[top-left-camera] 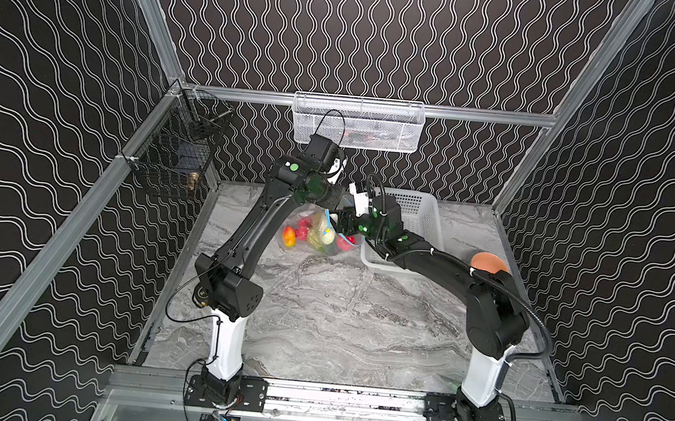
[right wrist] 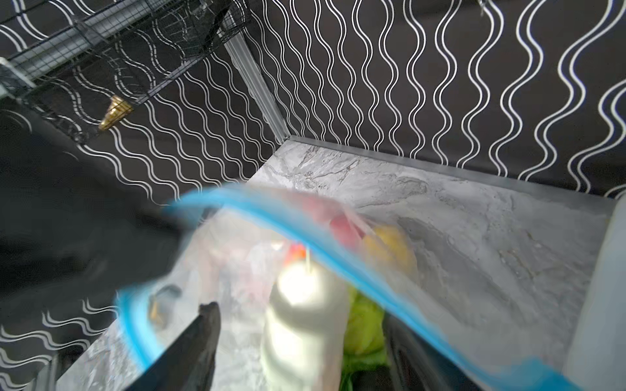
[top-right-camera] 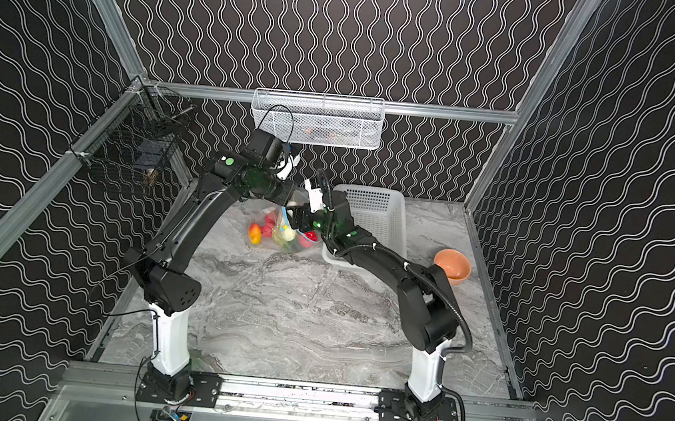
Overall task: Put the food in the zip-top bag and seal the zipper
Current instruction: 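Push the white radish deeper into the bag with the right gripper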
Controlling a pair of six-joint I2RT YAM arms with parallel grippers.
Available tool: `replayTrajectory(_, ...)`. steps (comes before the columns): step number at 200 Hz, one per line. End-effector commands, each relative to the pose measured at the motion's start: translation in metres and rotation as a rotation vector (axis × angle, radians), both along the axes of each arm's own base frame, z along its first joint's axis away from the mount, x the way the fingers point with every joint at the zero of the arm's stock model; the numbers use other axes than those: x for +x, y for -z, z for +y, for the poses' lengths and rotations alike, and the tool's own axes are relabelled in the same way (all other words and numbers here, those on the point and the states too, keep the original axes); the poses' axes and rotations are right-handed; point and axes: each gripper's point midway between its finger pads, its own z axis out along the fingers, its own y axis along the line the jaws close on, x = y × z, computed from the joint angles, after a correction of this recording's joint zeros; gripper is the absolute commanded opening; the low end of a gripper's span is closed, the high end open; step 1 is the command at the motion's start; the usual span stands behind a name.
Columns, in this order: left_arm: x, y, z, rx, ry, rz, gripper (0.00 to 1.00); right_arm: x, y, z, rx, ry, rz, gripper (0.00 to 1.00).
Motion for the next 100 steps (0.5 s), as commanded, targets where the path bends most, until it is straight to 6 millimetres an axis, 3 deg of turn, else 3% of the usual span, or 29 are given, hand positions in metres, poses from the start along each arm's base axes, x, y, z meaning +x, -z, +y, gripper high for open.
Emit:
replayTrajectory(1, 0.005, -0.004, 0.001, 0.008, -0.007, -0.031, 0.0, -0.005, -0.026, 0.0, 0.051, -0.013, -0.057, 0.79)
replayTrajectory(35, 0.004, -0.004, 0.002, 0.01, -0.005, -0.03, 0.0, -0.018, -0.03, -0.009, 0.035, -0.03, -0.122, 0.89)
replayTrajectory(53, 0.003, -0.002, 0.003, 0.015, -0.003, -0.029, 0.0, -0.029, -0.037, -0.016, 0.024, -0.045, -0.19, 0.99)
replayTrajectory(100, -0.006, 0.013, 0.002, 0.014, 0.026, 0.006, 0.0, -0.054, -0.045, -0.04, -0.075, -0.048, -0.356, 0.99)
